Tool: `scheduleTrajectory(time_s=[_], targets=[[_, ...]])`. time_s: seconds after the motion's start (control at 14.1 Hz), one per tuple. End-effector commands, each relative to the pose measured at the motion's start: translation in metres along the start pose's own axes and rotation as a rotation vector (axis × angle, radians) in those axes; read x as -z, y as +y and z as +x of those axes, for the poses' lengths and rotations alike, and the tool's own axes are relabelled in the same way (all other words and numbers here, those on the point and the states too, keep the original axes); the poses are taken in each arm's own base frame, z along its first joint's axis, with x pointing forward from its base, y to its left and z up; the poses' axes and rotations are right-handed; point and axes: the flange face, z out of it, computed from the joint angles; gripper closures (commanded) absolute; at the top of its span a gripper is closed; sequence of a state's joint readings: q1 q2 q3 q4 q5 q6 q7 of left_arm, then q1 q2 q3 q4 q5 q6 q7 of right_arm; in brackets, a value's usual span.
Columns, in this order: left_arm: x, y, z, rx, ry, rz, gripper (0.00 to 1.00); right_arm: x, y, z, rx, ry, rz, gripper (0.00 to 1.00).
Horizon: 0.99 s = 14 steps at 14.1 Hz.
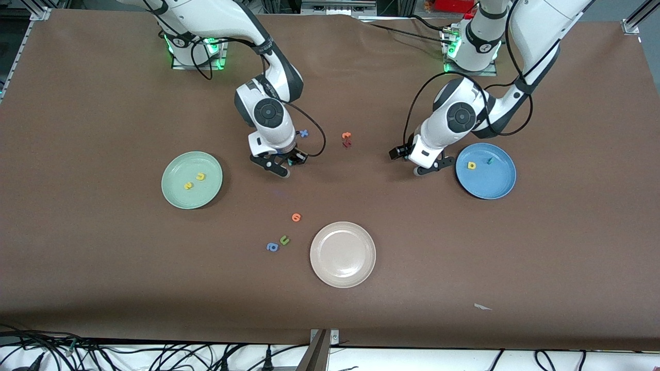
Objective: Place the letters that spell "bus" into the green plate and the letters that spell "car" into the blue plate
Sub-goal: 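Carry the teal letter to the green plate while the left gripper grasps teal L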
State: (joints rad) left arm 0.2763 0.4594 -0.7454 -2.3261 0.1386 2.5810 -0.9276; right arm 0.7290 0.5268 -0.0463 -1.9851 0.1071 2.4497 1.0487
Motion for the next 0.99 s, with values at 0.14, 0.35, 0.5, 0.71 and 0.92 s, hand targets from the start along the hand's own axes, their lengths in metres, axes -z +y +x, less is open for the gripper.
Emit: scheduleTrajectory(time_s=[0.14, 0.35, 0.5, 0.71, 0.92], targets=[[-0.022, -0.004, -0.008, 0.000, 0.049, 0.053, 0.11, 0.059, 0.037, 0.045, 0.110, -0.021, -0.065, 0.74], [-0.026, -0.003, -0.009, 0.004, 0.073, 0.069, 0.17, 0.076, 0.067, 0.076, 0.194, -0.041, -0.098, 0.74], [-0.027, -0.003, -0.010, 0.008, 0.072, 0.071, 0.27, 0.080, 0.087, 0.097, 0.243, -0.058, -0.119, 0.74], [-0.027, -0.002, -0.011, 0.012, 0.071, 0.073, 0.41, 0.080, 0.117, 0.127, 0.300, -0.060, -0.131, 0.74], [-0.027, -0.002, -0.011, 0.022, 0.072, 0.073, 0.54, 0.074, 0.143, 0.143, 0.327, -0.077, -0.146, 0.74]])
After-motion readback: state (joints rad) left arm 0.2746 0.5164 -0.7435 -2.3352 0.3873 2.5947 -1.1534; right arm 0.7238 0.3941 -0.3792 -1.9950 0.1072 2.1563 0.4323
